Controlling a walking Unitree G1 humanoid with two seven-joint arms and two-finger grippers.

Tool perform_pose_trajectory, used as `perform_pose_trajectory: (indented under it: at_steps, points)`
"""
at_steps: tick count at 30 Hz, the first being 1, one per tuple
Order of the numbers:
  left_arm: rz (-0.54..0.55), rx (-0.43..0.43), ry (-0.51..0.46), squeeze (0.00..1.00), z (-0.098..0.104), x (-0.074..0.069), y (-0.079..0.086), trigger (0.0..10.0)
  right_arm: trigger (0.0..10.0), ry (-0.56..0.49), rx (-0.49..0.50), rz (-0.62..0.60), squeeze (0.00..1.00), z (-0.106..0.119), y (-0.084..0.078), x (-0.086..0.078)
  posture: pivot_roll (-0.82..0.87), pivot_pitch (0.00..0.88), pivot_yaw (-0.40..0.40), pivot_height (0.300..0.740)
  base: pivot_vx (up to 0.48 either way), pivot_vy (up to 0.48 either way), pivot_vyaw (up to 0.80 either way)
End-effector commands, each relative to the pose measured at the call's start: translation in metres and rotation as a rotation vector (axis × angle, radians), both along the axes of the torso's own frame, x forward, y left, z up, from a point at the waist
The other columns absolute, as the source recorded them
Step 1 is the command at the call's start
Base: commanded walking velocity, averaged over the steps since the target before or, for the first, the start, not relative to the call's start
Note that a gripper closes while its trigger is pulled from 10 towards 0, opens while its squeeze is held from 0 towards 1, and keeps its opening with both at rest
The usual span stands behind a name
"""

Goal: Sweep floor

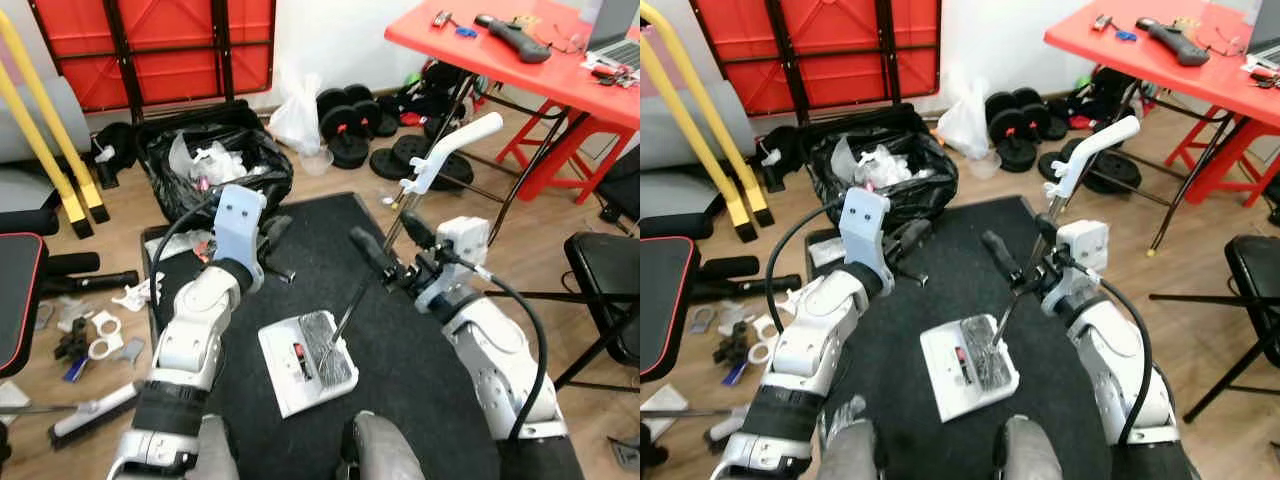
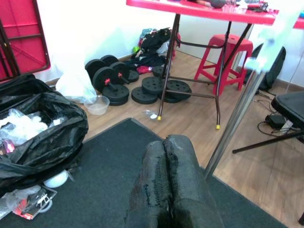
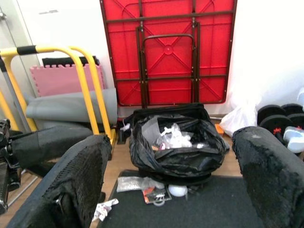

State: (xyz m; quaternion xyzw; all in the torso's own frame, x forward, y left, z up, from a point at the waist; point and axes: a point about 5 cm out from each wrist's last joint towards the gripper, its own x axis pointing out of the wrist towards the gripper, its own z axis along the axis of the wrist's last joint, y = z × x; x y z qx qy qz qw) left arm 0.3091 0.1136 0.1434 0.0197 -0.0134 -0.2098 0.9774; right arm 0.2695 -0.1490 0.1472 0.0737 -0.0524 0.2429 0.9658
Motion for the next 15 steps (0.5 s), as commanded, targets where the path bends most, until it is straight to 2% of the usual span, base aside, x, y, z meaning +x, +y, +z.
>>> perform_pose_trajectory:
  at_steps: [1,15]
  points:
    - [0.013,0.004,0.004,0.0,-0.0019,0.0005,-0.0019,10.0,10.0,0.018,0.017,-0.011,0.0,-0.0017,-0.0042,-0.0003,-0.16,0.014,-0.136,0.709,0.0,0.0,0.0]
    - [0.012,0.008,-0.003,0.0,-0.0007,0.0007,-0.0015,10.0,10.0,0.017,0.017,-0.009,0.0,-0.0016,-0.0039,-0.0003,-0.16,0.014,-0.135,0.74,0.0,0.0,0.0]
